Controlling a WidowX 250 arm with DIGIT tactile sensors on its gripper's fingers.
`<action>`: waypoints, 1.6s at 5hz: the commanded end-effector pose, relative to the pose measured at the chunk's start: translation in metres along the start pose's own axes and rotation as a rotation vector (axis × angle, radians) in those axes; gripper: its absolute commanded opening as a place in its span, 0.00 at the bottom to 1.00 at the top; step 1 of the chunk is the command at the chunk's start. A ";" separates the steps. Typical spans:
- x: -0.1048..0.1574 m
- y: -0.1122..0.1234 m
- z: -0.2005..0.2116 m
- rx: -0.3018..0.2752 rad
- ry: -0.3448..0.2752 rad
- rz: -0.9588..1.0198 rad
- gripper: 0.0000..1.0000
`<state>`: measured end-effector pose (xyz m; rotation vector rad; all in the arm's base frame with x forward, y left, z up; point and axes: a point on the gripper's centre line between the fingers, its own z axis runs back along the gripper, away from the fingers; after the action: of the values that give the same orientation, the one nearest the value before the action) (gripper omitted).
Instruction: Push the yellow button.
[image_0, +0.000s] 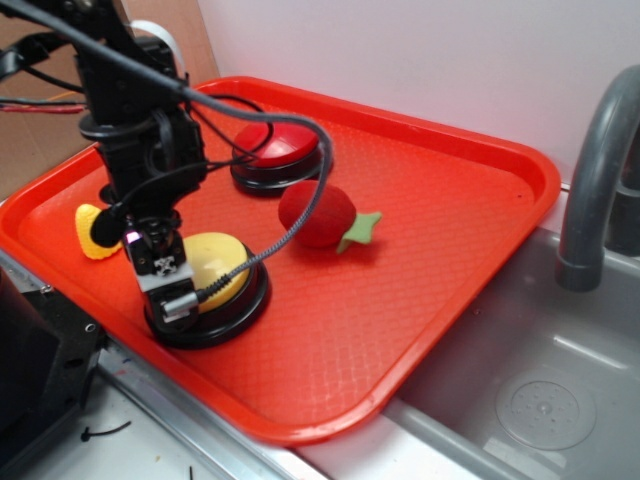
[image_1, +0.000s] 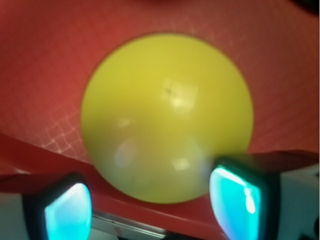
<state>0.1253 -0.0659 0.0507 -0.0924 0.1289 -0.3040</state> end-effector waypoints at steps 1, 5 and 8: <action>0.015 0.001 0.003 -0.054 0.162 0.058 1.00; 0.022 -0.009 0.087 0.147 0.156 0.113 1.00; 0.015 -0.005 0.115 0.173 0.060 0.145 1.00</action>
<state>0.1530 -0.0622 0.1526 0.1092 0.2076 -0.1763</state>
